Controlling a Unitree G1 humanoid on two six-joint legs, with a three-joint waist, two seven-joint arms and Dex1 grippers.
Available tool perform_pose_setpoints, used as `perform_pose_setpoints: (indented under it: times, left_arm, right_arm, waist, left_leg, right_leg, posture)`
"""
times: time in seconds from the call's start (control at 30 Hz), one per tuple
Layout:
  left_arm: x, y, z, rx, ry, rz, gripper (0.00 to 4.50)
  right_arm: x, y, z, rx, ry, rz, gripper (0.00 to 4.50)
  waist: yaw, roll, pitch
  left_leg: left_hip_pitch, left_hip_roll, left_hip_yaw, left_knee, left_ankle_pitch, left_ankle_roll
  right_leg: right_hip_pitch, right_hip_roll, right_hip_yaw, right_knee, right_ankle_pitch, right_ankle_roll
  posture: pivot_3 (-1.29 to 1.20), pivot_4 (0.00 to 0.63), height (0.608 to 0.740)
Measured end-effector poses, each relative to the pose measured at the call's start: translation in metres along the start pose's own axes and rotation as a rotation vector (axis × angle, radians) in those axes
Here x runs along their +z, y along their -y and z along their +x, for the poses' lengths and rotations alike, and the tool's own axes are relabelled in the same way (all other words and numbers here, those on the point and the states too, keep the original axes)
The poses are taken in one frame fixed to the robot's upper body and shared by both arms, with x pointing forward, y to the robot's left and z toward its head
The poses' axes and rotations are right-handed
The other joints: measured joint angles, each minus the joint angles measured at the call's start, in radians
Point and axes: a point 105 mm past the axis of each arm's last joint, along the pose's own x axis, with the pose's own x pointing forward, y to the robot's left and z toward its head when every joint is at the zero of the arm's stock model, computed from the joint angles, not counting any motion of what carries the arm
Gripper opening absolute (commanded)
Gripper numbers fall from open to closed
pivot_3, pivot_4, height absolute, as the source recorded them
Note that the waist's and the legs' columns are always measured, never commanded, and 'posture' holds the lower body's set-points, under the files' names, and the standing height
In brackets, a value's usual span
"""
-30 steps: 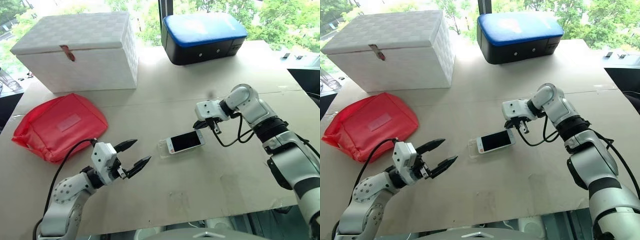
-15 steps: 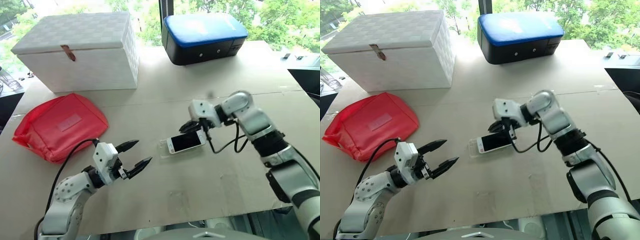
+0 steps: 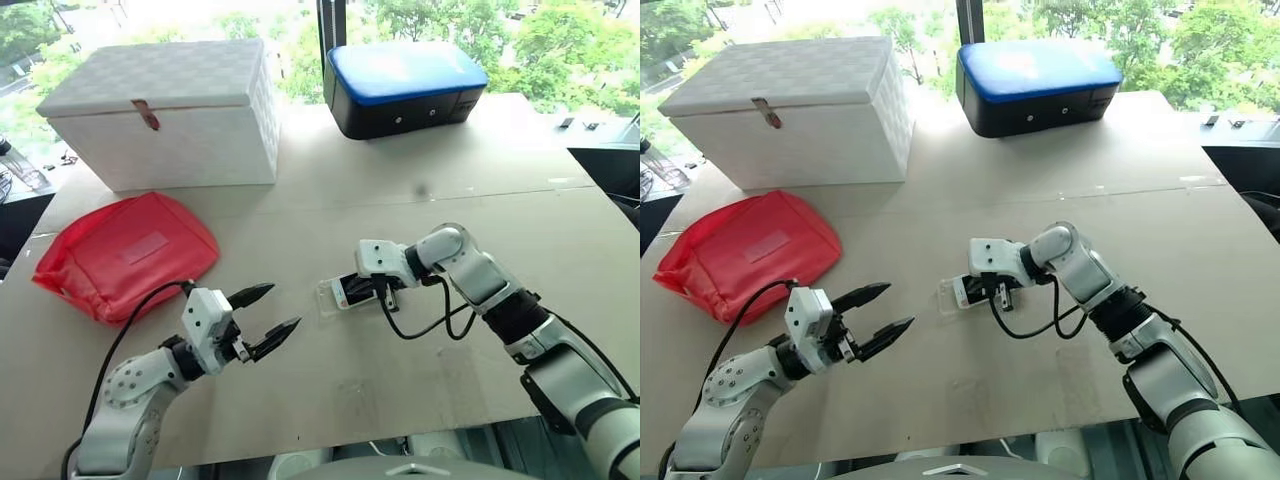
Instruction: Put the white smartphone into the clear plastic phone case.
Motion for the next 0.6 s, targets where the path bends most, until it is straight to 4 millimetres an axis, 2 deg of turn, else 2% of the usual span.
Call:
perform_pose_setpoints:
  times: [0.13, 0.27, 0.37, 0.47, 0.6]
  left_arm:
    - [0.0, 0.0, 0.0, 0.001, 0.0, 0.0, 4.14]
    - [0.0, 0.0, 0.001, 0.002, 0.002, 0.001, 4.14]
    - [0.001, -0.001, 0.003, 0.004, 0.004, 0.006, 4.14]
    - [0.0, 0.001, 0.005, -0.003, 0.0, 0.011, 4.14]
    - [0.0, 0.001, 0.008, -0.008, -0.009, 0.02, 4.14]
  right_arm:
    - [0.0, 0.0, -0.004, -0.02, 0.043, 0.063, 0.03]
    - [0.003, -0.009, -0.011, -0.008, 0.12, 0.174, 0.03]
    - [0.016, -0.008, -0.025, -0.045, 0.166, 0.173, 0.03]
    - [0.037, -0.001, -0.051, -0.148, 0.212, 0.114, 0.03]
    - [0.042, -0.004, -0.068, -0.21, 0.199, 0.092, 0.03]
  waist:
    - [0.003, 0.0, 0.0]
    - [0.006, 0.001, 0.001]
    - [0.006, 0.003, 0.003]
    - [0.007, 0.003, 0.003]
    - [0.013, 0.002, 0.003]
  left_leg:
    - [0.0, 0.001, -0.001, 0.001, 0.0, 0.0]
    - [-0.006, 0.001, -0.001, 0.0, 0.0, 0.0]
    - [-0.012, 0.0, -0.001, 0.0, 0.0, -0.001]
    - [-0.022, 0.0, -0.001, 0.001, 0.003, -0.005]
    - [-0.025, 0.0, 0.0, 0.001, 0.003, -0.005]
  right_leg:
    - [0.0, 0.001, -0.001, 0.0, 0.0, 0.0]
    - [-0.005, 0.0, 0.0, 0.0, 0.0, 0.0]
    - [-0.01, 0.0, 0.0, -0.002, 0.0, 0.0]
    - [-0.02, -0.001, 0.0, -0.002, 0.0, 0.0]
    - [-0.023, -0.002, 0.0, -0.002, 0.0, 0.0]
  posture:
    - [0.0, 0.15, 0.74]
    - [0.0, 0.15, 0.74]
    - [0.0, 0.15, 0.74]
    - [0.0, 0.15, 0.74]
    - [0.0, 0.15, 0.74]
